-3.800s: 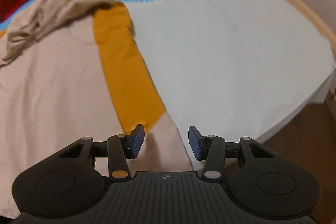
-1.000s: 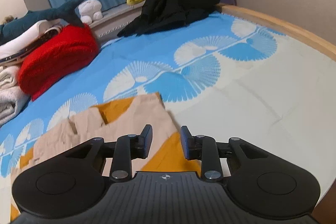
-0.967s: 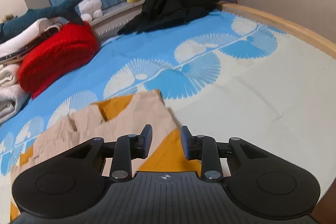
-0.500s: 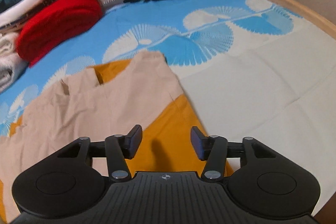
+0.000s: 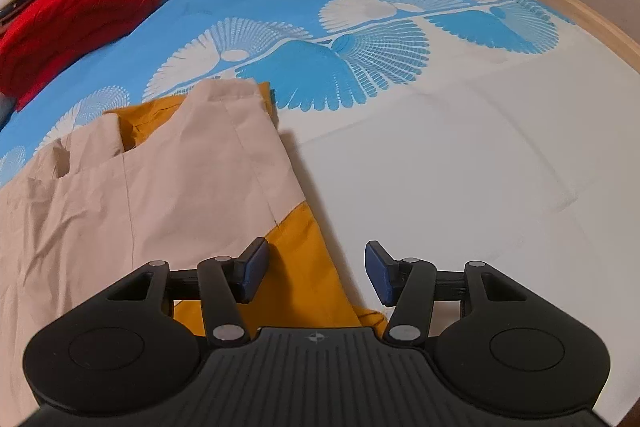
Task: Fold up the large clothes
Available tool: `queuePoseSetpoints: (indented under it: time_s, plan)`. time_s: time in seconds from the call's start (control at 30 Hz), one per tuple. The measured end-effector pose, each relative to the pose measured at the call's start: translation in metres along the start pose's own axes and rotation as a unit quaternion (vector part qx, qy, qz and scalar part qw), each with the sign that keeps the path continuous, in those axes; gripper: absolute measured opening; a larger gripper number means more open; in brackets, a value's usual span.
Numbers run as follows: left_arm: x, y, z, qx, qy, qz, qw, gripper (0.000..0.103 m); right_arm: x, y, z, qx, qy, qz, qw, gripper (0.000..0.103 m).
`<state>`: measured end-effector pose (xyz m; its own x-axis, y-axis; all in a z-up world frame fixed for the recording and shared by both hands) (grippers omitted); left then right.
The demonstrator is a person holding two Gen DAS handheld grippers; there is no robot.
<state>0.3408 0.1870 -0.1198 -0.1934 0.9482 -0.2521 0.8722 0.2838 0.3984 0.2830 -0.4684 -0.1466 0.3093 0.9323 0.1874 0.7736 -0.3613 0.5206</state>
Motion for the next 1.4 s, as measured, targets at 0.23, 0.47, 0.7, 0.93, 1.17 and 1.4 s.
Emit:
queuePoseSetpoints:
  time_s: [0.23, 0.47, 0.7, 0.93, 1.17, 1.4]
  plan:
    - [-0.009, 0.004, 0.013, 0.006, 0.0, 0.014, 0.9999, 0.062, 0.005, 0.004, 0.003, -0.002, 0.022, -0.013, 1.0, 0.029]
    - [-0.018, 0.003, 0.018, 0.008, 0.001, 0.027, 0.9996, 0.052, 0.012, 0.006, 0.001, -0.011, 0.024, -0.031, 0.999, 0.008]
    - [-0.023, 0.003, 0.011, -0.004, 0.008, 0.056, 0.9984, 0.005, 0.017, 0.012, -0.017, -0.053, 0.03, -0.036, 0.997, 0.002]
    - [-0.031, 0.025, -0.045, -0.139, -0.012, 0.06, 0.9884, 0.001, 0.021, 0.036, -0.07, -0.172, 0.063, -0.001, 0.983, 0.001]
    - [-0.049, 0.052, -0.048, -0.228, 0.01, 0.071, 0.971, 0.001, 0.033, 0.07, -0.069, -0.241, 0.063, 0.035, 0.968, 0.001]
    - [-0.047, 0.078, 0.004, -0.188, 0.04, 0.063, 0.9794, 0.004, 0.05, 0.089, 0.005, -0.171, 0.014, 0.064, 0.983, 0.006]
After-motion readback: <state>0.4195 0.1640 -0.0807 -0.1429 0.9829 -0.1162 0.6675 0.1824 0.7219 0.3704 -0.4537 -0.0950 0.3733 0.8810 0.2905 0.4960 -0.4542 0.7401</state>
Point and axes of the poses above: each gripper's, at about its wrist camera, not at the fingertips, and z roughly the way its jaws point, x to its left, y to its top, the point moved 4 cm from there along z, roughly the way its jaws point, and after that the axes turned 4 degrees about x, right-handed, at the moved point
